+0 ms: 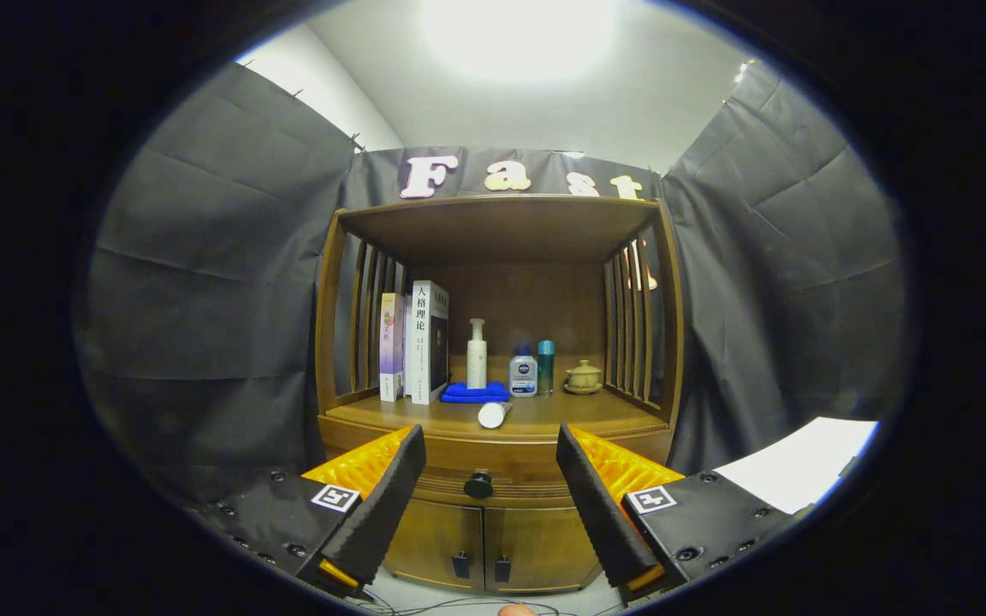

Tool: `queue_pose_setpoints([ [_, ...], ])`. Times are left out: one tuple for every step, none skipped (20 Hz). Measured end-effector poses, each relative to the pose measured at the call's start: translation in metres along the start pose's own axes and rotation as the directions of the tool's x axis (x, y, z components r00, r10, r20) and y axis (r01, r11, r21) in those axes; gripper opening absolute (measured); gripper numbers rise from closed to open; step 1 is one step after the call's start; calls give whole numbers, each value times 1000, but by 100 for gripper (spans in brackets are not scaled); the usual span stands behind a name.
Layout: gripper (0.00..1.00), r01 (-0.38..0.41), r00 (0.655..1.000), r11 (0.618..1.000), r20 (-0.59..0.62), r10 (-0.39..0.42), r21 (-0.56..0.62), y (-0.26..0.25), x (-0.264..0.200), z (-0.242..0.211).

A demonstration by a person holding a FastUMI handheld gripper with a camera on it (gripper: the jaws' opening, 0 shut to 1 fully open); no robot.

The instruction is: Pull open the drawer, take out the items inside it, and place them on the countertop above the cabinet.

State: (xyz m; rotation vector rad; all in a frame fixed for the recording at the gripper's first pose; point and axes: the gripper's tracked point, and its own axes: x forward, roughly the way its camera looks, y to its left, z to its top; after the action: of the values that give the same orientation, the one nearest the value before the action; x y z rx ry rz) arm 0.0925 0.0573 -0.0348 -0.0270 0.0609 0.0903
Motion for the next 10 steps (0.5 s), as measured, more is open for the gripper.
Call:
queue_pose_setpoints([
  [97, -6, 1000, 1000, -5, 6, 5, 0, -4, -1],
  [97, -9, 1000, 1000, -14, 10, 8, -2, -7, -2],
  [97, -13, 1000, 1000, -17, 13, 9, -2, -10, -3],
  [98, -15, 1000, 1000, -24, 15, 9, -2, -11, -4],
  [98, -15, 1000, 1000, -24, 15, 8, -2, -11, -5],
  [98, -16, 999, 1000, -33, 16, 11, -1, -12, -7],
  [98, -24, 999, 1000, -38, 24, 18, 1, -13, -8],
  [98, -30, 999, 999, -42, 31, 25, 4, -14, -8],
  [98, -32, 999, 999, -41, 33, 26, 4, -14, -8],
  [98, -32, 999, 999, -41, 33, 26, 4, -14, -8],
])
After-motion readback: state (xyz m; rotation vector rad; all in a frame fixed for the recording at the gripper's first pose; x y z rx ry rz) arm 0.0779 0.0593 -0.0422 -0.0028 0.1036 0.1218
